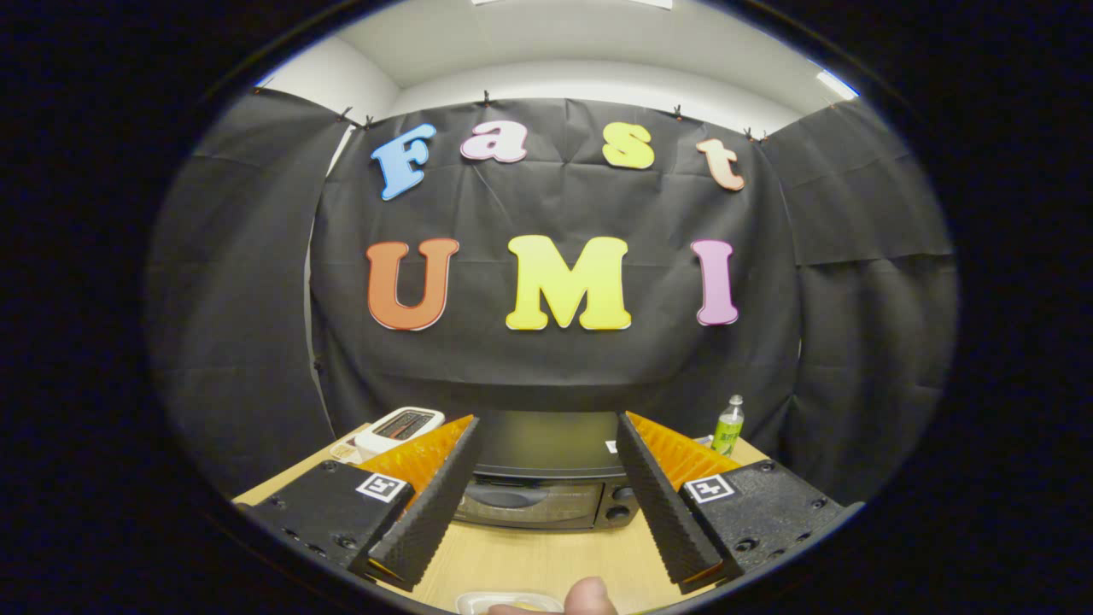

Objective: Open the toaster oven, put the food inside, and close the toaster oven door.

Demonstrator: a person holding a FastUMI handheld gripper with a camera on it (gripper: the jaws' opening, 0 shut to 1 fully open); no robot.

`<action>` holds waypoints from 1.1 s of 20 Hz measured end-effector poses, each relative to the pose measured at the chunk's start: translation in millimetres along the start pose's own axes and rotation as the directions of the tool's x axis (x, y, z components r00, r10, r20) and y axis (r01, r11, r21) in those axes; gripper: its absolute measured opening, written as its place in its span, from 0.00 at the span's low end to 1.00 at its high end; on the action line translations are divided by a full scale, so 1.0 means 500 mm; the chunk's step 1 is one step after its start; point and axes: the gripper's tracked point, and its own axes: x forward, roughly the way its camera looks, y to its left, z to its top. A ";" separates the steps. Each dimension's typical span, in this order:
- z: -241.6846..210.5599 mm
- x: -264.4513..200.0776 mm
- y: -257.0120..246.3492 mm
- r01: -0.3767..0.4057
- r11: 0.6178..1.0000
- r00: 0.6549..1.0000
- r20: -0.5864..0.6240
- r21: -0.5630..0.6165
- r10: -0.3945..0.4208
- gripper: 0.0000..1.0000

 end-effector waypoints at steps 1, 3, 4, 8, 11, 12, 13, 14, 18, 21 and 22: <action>-0.008 0.035 -0.002 -0.001 1.000 1.000 -0.006 -0.006 0.001 1.00; -0.041 0.100 0.004 -0.001 1.000 1.000 -0.030 -0.021 0.001 1.00; -0.058 0.129 0.012 -0.002 1.000 0.999 -0.039 -0.020 0.001 1.00; -0.135 0.223 0.047 -0.006 0.999 0.998 -0.068 -0.033 0.004 1.00; -0.201 0.258 0.069 -0.019 0.999 0.994 -0.109 -0.039 0.014 1.00; -0.222 0.260 0.078 -0.026 0.999 0.992 -0.124 -0.036 0.021 1.00; -0.239 0.262 0.084 -0.028 0.999 0.991 -0.132 -0.042 0.022 1.00; -0.255 0.261 0.089 -0.029 0.998 0.990 -0.139 -0.051 0.022 1.00; -0.291 0.253 0.097 -0.018 0.999 0.990 -0.142 -0.048 0.011 1.00; -0.316 0.250 0.095 -0.015 0.999 0.989 -0.148 0.042 0.021 1.00; -0.321 0.249 0.101 -0.021 0.999 0.991 -0.130 0.030 0.025 1.00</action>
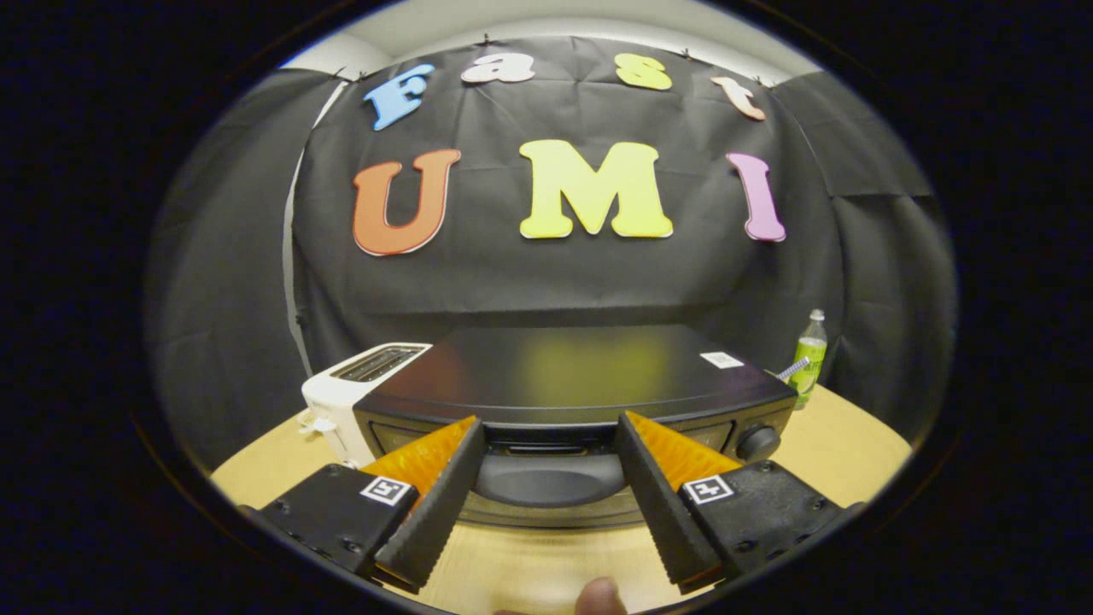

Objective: Open the toaster oven, put the food inside, and close the toaster oven door.

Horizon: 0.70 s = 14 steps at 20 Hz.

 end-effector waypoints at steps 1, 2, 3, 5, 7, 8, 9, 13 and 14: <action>-0.003 0.003 0.001 0.000 1.000 1.000 0.002 -0.023 0.000 1.00; 0.000 -0.002 0.000 -0.001 1.000 1.000 0.024 -0.027 0.002 1.00; -0.007 -0.004 0.001 -0.007 1.000 1.000 0.025 -0.026 0.007 1.00; -0.023 -0.039 0.000 -0.022 0.999 1.000 0.014 -0.032 0.022 1.00; -0.045 -0.074 0.002 -0.031 0.999 0.999 -0.014 -0.025 0.031 1.00; -0.056 -0.091 0.002 -0.032 0.999 0.999 -0.031 -0.021 0.031 1.00; -0.067 -0.105 0.002 -0.032 0.999 0.998 -0.050 -0.015 0.031 1.00; -0.139 -0.172 0.003 -0.035 0.999 0.992 -0.119 -0.016 0.033 1.00; -0.157 -0.183 0.000 -0.036 0.999 0.989 -0.143 -0.018 0.033 0.99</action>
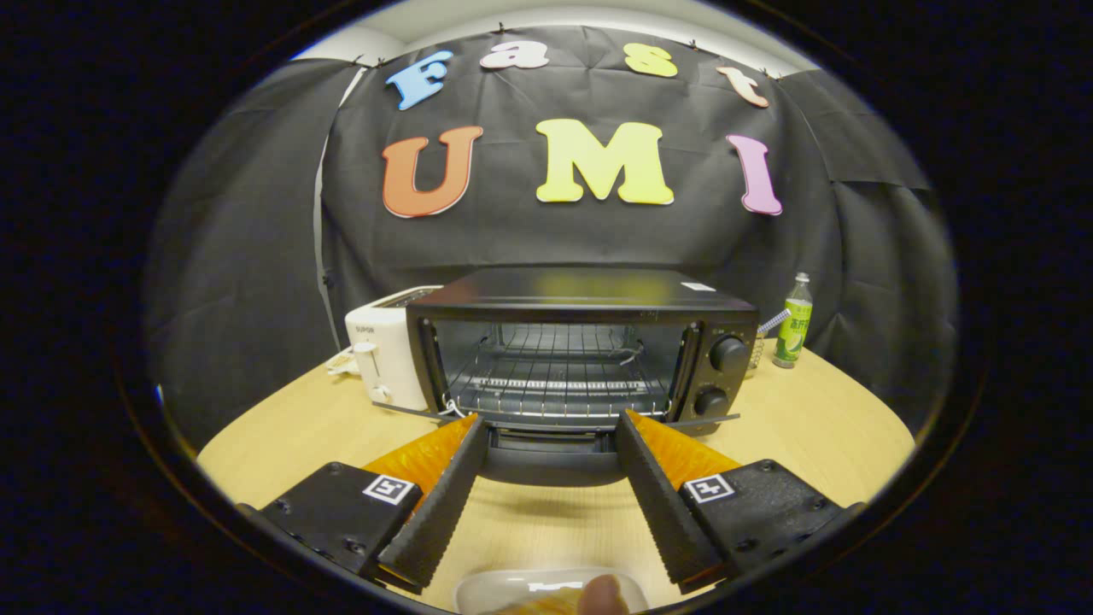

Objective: Open the toaster oven, put the food inside, and close the toaster oven door.

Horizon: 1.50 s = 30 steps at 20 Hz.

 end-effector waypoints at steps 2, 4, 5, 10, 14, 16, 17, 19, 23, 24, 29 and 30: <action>-0.037 -0.011 0.000 -0.008 1.000 0.998 -0.061 0.011 0.009 0.98; -0.082 -0.020 -0.002 -0.013 0.999 0.990 -0.142 0.036 0.018 0.95; -0.102 -0.023 -0.001 -0.020 0.999 0.984 -0.173 0.048 0.028 0.94; -0.106 -0.039 -0.022 -0.001 0.999 0.982 -0.189 0.050 0.011 0.92; -0.110 -0.125 -0.018 0.004 0.999 0.985 -0.172 0.053 0.006 0.95; -0.122 -0.177 -0.013 0.006 0.998 0.987 -0.160 0.059 0.004 0.97; -0.126 -0.198 -0.012 0.012 0.998 0.989 -0.150 0.064 -0.002 0.98; -0.144 -0.234 -0.012 0.035 0.995 0.991 -0.135 0.094 -0.022 0.98; -0.207 -0.256 0.003 0.051 0.988 0.983 -0.180 0.147 -0.024 1.00; -0.219 -0.255 0.004 0.056 0.986 0.981 -0.193 0.154 -0.026 1.00; -0.260 -0.236 0.004 0.087 0.976 0.967 -0.252 0.201 -0.034 1.00; -0.263 -0.234 0.004 0.091 0.974 0.966 -0.255 0.206 -0.036 1.00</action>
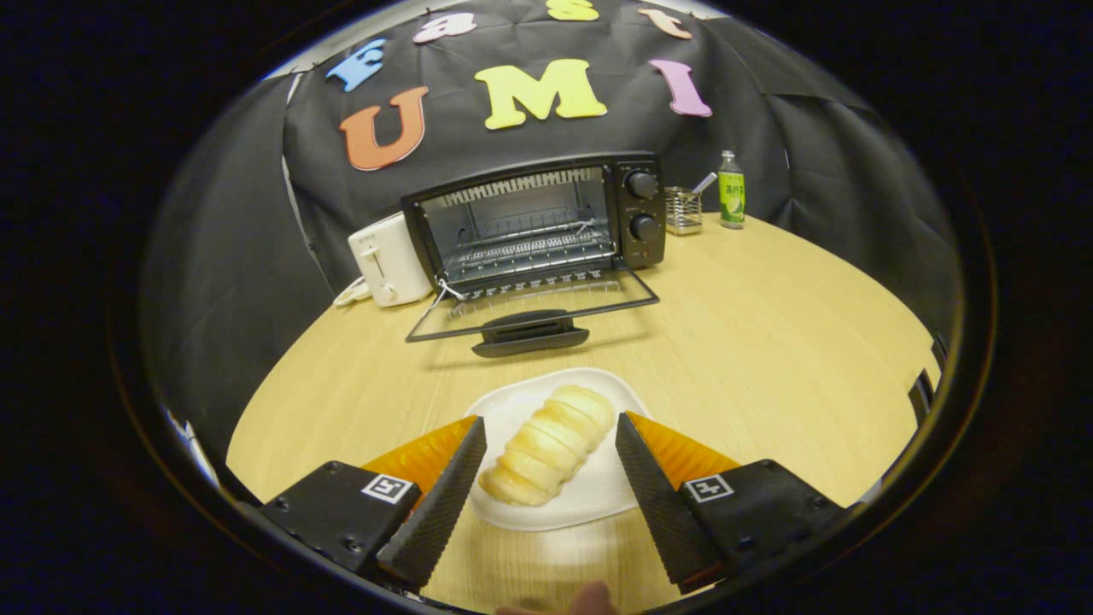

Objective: Open the toaster oven, put the food inside, and close the toaster oven door.

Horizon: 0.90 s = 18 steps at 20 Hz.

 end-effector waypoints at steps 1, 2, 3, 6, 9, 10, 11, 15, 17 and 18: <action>-0.003 0.005 -0.001 0.003 1.000 1.000 -0.002 0.002 -0.003 1.00; -0.005 0.009 0.000 0.005 1.000 1.000 -0.005 0.004 -0.005 1.00; -0.011 0.017 0.000 0.006 1.000 1.000 -0.019 0.009 -0.006 1.00; -0.047 0.032 0.008 -0.009 1.000 0.997 -0.075 0.018 0.010 0.97; -0.037 0.050 0.006 -0.023 1.000 0.998 -0.053 0.001 0.023 0.79; -0.037 0.045 0.004 -0.028 0.999 0.998 -0.063 0.015 0.029 0.69; -0.034 0.044 0.003 -0.039 0.999 0.998 -0.057 0.032 0.040 0.60; -0.023 0.036 0.000 -0.055 0.997 0.998 -0.037 0.045 0.057 0.35; 0.003 0.016 0.002 -0.069 0.996 0.998 -0.003 0.051 0.070 0.32; 0.022 0.006 0.003 -0.075 0.996 0.997 0.020 0.051 0.074 0.32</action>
